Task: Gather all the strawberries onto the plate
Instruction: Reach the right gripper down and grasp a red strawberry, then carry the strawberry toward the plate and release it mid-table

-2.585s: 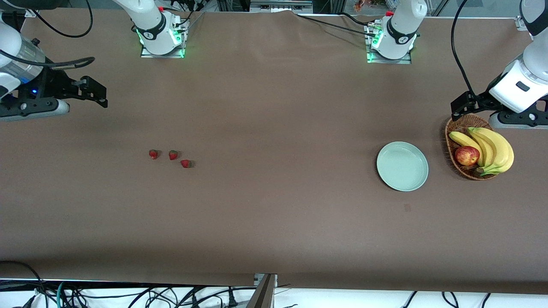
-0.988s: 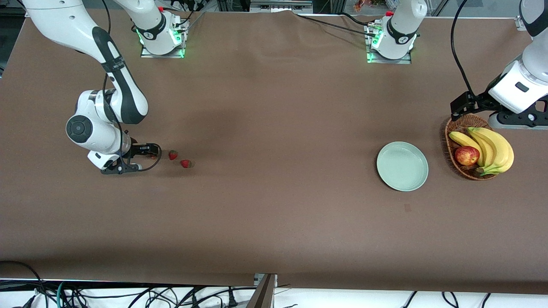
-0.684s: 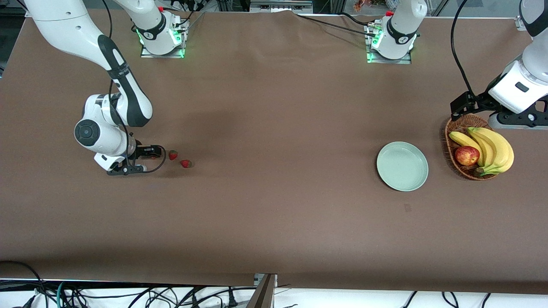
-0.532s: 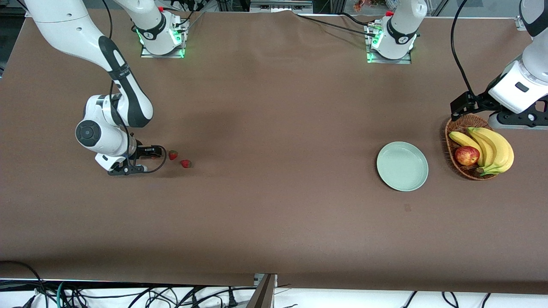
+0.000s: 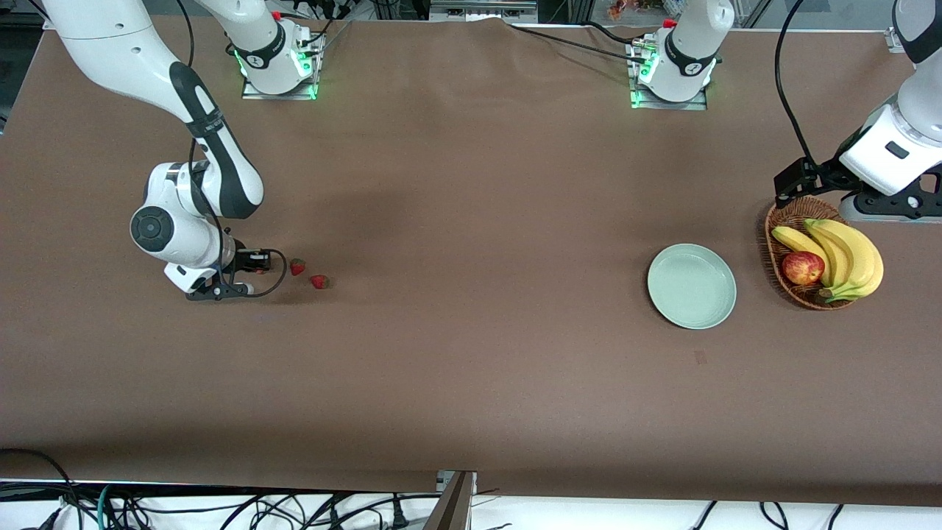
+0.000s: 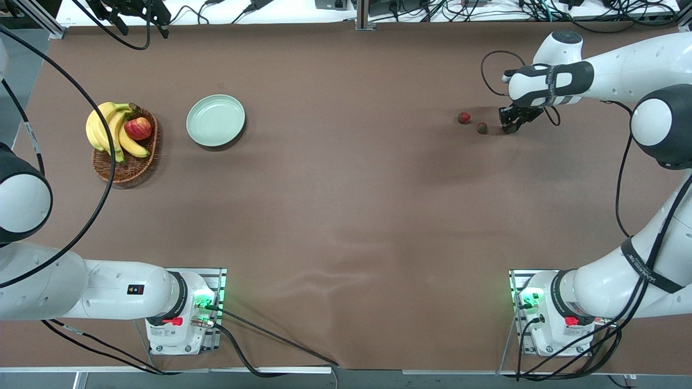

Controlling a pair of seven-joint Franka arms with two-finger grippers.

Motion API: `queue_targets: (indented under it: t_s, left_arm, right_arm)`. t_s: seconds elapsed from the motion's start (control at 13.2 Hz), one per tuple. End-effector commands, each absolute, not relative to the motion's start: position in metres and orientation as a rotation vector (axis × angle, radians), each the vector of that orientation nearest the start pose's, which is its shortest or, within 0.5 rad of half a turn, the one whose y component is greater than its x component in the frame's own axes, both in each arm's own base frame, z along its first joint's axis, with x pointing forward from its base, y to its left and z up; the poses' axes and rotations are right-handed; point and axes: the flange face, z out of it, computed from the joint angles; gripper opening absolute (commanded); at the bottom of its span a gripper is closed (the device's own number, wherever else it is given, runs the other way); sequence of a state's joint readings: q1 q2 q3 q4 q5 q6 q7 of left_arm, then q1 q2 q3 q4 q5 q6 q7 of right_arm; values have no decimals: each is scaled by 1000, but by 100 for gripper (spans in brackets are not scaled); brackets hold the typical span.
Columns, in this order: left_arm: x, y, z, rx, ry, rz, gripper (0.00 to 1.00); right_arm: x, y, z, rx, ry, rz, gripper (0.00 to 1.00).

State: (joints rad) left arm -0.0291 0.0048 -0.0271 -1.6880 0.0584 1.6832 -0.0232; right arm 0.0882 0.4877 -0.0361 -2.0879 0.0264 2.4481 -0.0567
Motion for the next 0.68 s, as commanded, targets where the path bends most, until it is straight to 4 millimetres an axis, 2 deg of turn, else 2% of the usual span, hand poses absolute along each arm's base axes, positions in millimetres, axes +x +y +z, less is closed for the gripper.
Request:
queue_targets:
  t_s: [0.0, 0.15, 0.3, 0.38, 0.46, 0.61]
  left_arm:
    - [564, -27, 582, -3091, 55, 18, 100]
    - [564, -27, 582, -3091, 55, 18, 100]
    - [564, -27, 582, -3091, 55, 18, 100]
    - [565, -27, 581, -3091, 57, 21, 100]
    - [564, -27, 582, -3091, 55, 18, 100]
    - [565, -27, 581, -3091, 57, 21, 100]
  right_arm:
    - [571, 35, 195, -3107, -142, 190, 22]
    - [589, 48, 233, -3055, -97, 247, 22]
    - [613, 76, 275, -2996, -36, 330, 22]
    - [620, 100, 290, -2988, 21, 334, 22]
    - [625, 133, 296, -2992, 80, 323, 22]
    - [622, 207, 304, -3000, 227, 307, 22]
